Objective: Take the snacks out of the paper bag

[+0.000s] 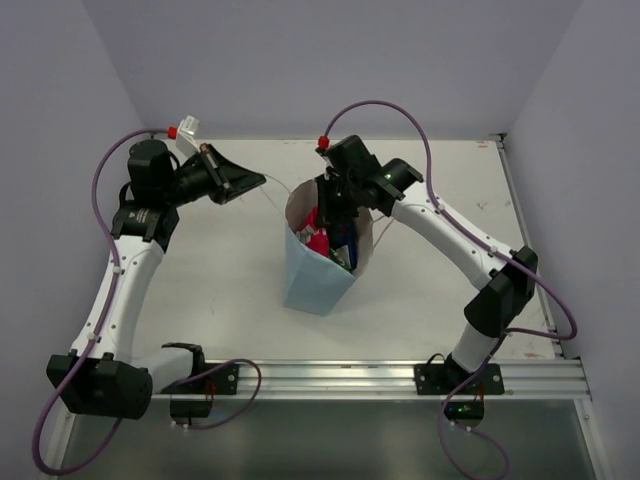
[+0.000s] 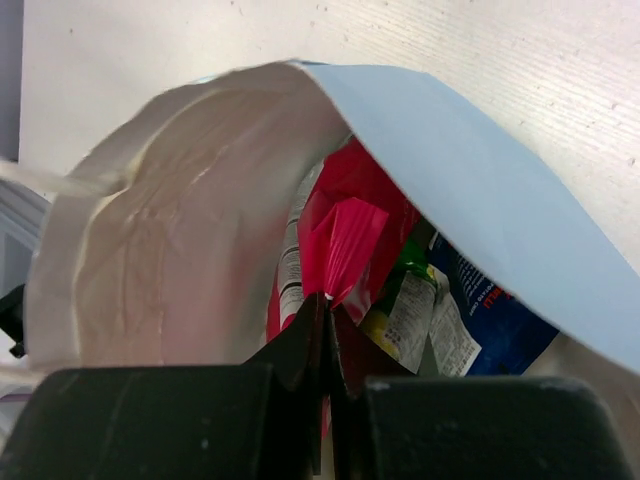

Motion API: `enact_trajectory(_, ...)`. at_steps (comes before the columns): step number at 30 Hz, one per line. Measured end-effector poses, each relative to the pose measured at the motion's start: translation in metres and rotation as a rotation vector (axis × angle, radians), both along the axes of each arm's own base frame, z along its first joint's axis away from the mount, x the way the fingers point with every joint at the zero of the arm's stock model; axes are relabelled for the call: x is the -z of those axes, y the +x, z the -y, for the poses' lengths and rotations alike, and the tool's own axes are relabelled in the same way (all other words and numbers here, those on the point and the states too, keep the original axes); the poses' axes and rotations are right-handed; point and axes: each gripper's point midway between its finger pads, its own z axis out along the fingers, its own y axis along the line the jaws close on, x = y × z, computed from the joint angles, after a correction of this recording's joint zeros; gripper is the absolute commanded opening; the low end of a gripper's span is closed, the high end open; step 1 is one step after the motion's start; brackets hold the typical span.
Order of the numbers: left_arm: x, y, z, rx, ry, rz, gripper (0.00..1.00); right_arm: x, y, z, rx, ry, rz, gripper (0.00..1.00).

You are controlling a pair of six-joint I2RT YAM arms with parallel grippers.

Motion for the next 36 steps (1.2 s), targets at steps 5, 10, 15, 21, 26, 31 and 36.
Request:
enact_trajectory(5, 0.001, -0.002, 0.0, 0.009, 0.0, -0.002, 0.0, -0.029, 0.001, 0.004, 0.007, 0.018, 0.047, 0.0)
enact_trajectory(10, -0.003, -0.004, 0.001, 0.021, -0.005, 0.013, 0.0, -0.099, 0.012, -0.004, 0.007, 0.1, 0.149, 0.0)
enact_trajectory(15, -0.013, -0.005, 0.0, 0.023, -0.001, 0.038, 0.0, -0.135, 0.014, -0.003, 0.016, 0.155, 0.211, 0.0)
enact_trajectory(21, -0.019, -0.004, -0.005, 0.014, 0.007, 0.059, 0.0, -0.106, 0.022, 0.003, 0.035, 0.105, 0.158, 0.0)
enact_trajectory(26, -0.012, -0.006, -0.006, 0.013, 0.014, 0.024, 0.0, -0.048, 0.017, 0.005, 0.027, 0.016, 0.041, 0.0)
enact_trajectory(31, -0.009, -0.003, -0.009, -0.011, 0.029, 0.016, 0.0, -0.044, 0.014, 0.0, 0.006, 0.031, 0.026, 0.0)
enact_trajectory(36, -0.008, -0.002, -0.011, -0.015, 0.039, 0.017, 0.0, -0.059, 0.014, -0.004, -0.006, 0.07, 0.05, 0.0)
